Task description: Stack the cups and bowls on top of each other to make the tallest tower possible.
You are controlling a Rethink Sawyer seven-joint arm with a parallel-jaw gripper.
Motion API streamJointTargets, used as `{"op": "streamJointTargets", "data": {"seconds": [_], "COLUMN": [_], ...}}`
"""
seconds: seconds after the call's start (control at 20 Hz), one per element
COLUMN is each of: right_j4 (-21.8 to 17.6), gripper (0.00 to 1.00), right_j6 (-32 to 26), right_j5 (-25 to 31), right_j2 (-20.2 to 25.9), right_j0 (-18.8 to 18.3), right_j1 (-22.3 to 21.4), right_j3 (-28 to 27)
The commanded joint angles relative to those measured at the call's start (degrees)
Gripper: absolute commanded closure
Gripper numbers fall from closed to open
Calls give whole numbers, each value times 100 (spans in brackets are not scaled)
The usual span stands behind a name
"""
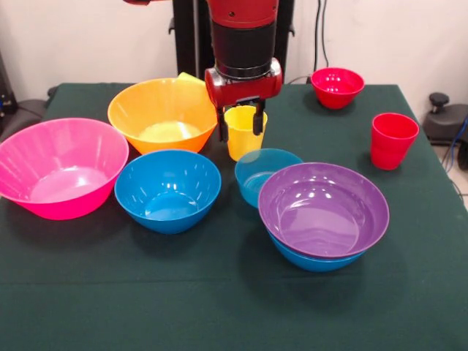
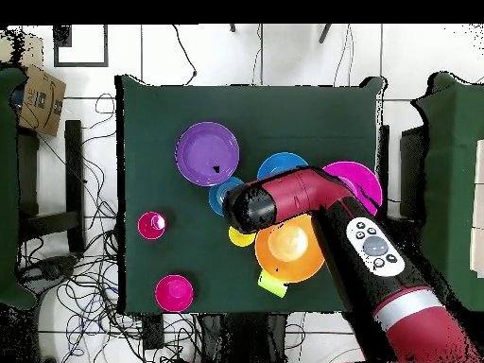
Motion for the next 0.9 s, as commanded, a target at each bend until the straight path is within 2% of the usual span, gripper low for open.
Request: {"op": "streamJointTargets", "data": {"seconds": [0.05, 0.2, 0.55, 0.9], "right_j4": [-101, -81, 13, 227], "gripper": [0, 0, 0, 0], "right_j6": [1219, 1419, 2528, 2951], "right_j5": [-426, -500, -1071, -1538], "right_j2": [-797, -1018, -1845, -2223], "right_j0": [285, 387, 818, 1000], "right_j1": [121, 132, 130, 76], "right_j3": [-240, -246, 2, 263]}}
